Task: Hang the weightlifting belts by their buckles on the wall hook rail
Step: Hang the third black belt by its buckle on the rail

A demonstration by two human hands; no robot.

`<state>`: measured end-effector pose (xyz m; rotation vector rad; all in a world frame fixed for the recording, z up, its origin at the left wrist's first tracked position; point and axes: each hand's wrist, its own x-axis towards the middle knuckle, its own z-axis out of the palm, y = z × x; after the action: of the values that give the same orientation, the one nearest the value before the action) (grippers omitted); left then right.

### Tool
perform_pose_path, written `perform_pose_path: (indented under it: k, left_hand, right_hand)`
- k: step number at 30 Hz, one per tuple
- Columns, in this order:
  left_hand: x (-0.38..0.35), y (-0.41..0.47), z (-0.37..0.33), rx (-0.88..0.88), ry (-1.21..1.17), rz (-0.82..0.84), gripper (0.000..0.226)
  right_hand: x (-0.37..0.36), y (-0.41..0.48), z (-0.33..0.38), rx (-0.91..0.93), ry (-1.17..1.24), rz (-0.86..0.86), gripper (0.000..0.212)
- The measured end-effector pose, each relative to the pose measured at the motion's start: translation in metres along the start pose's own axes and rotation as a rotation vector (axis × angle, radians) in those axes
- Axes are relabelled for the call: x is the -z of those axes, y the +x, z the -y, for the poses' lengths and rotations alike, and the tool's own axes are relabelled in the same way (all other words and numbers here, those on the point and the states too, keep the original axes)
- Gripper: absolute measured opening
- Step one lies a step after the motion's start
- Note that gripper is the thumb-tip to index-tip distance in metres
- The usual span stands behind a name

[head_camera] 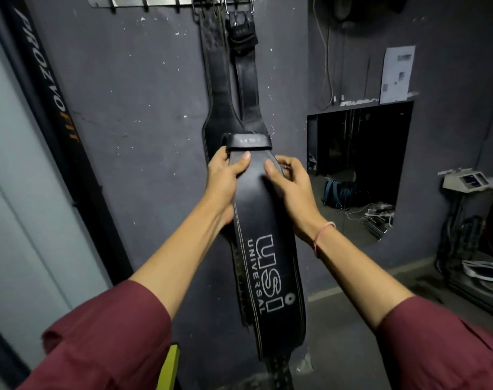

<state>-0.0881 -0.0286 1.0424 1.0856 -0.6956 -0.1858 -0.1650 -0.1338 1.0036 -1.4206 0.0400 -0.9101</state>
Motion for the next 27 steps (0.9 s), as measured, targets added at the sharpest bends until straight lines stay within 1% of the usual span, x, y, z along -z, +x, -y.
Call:
perform_pose_path:
  k: [2, 5, 6, 8, 10, 12, 14, 15, 17, 19, 21, 23, 25, 27]
  left_hand:
    - [0.001, -0.007, 0.008, -0.054, 0.042, 0.052, 0.023]
    - [0.003, -0.017, 0.015, -0.09, 0.13, 0.134, 0.026]
    - [0.004, -0.02, 0.017, -0.091, 0.156, 0.155, 0.026]
    - [0.008, -0.023, 0.021, -0.065, 0.208, 0.186, 0.024]
    - [0.01, -0.025, 0.025, 0.011, 0.237, 0.172, 0.03]
    - [0.012, -0.026, 0.023, 0.115, 0.149, 0.163, 0.04]
    - [0.01, -0.025, 0.015, 0.222, -0.042, 0.24, 0.054]
    - [0.01, -0.021, 0.009, 0.263, -0.089, 0.258, 0.062]
    - [0.01, -0.01, -0.002, 0.324, -0.127, 0.212, 0.08]
    - [0.011, 0.001, -0.006, 0.341, -0.199, 0.13, 0.087]
    - [0.015, 0.007, -0.007, 0.346, -0.272, 0.039, 0.082]
    - [0.017, 0.012, -0.007, 0.313, -0.279, -0.03, 0.067]
    - [0.015, 0.015, -0.012, 0.254, -0.232, -0.08, 0.049]
    - [0.008, 0.024, -0.018, 0.185, -0.164, -0.188, 0.037]
  right_hand:
    - [-0.002, 0.014, 0.012, -0.025, -0.03, 0.042, 0.045]
    - [-0.006, 0.035, 0.026, -0.056, 0.028, 0.103, 0.047]
    - [-0.007, 0.04, 0.028, -0.066, 0.073, 0.103, 0.04]
    - [-0.009, 0.042, 0.027, -0.07, 0.13, 0.083, 0.019]
    - [-0.008, 0.038, 0.021, -0.052, 0.149, 0.071, 0.012]
    - [-0.007, 0.032, 0.015, -0.036, 0.16, 0.072, 0.011]
    - [-0.007, 0.025, 0.011, 0.002, 0.123, 0.085, 0.01]
    - [-0.007, 0.02, 0.009, 0.023, 0.097, 0.099, 0.01]
    - [-0.008, 0.011, 0.002, 0.057, 0.067, 0.142, 0.014]
    - [-0.009, 0.001, -0.004, 0.089, 0.041, 0.192, 0.02]
    - [-0.006, -0.007, -0.008, 0.095, 0.027, 0.241, 0.02]
    - [-0.003, -0.013, -0.011, 0.065, 0.017, 0.275, 0.024]
    - [0.0, -0.018, -0.014, 0.042, -0.003, 0.279, 0.027]
    - [0.003, -0.022, -0.021, 0.02, -0.011, 0.267, 0.027]
